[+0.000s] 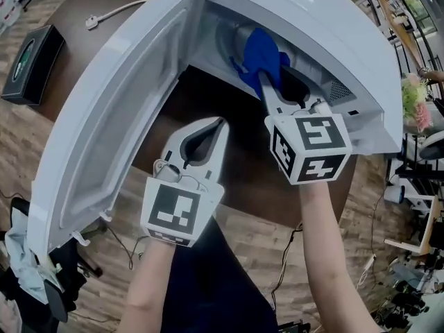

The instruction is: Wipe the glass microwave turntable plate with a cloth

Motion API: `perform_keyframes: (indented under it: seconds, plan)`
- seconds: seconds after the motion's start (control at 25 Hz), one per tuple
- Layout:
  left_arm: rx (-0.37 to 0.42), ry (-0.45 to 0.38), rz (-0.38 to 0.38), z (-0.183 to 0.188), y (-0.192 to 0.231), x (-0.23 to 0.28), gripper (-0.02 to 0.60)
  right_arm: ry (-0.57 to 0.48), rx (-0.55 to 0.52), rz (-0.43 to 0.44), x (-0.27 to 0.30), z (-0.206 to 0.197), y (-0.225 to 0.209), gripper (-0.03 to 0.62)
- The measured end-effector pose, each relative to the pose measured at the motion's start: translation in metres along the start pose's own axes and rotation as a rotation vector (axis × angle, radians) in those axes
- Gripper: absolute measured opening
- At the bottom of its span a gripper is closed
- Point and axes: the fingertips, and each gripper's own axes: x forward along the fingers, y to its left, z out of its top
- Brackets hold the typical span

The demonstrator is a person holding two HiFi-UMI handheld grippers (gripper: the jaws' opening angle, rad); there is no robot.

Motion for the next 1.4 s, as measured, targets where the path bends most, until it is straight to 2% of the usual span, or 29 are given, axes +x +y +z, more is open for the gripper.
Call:
perform_keyframes:
  seconds: [0.28, 0.56, 0.76, 1.04, 1.4]
  plan:
    - [0.031, -0.035, 0.052, -0.002, 0.01, 0.01, 0.006, -0.002, -0.239, -0.094, 0.065, 0.014, -0.025, 0.08]
    - [0.09, -0.039, 0.088, -0.002, 0.029, 0.017, 0.006, 0.013, -0.369, -0.142, 0.12, 0.022, -0.045, 0.08]
    - [0.113, -0.021, 0.092, -0.007, 0.032, 0.017, 0.006, 0.035, -0.488, -0.146, 0.151, 0.029, -0.053, 0.08]
    - [0.119, -0.026, 0.079, -0.007, 0.035, 0.026, 0.006, 0.125, -0.581, -0.104, 0.184, 0.014, -0.052, 0.08]
    - [0.101, -0.018, 0.072, -0.011, 0.042, 0.028, 0.006, 0.243, -0.67, -0.135, 0.189, 0.003, -0.066, 0.081]
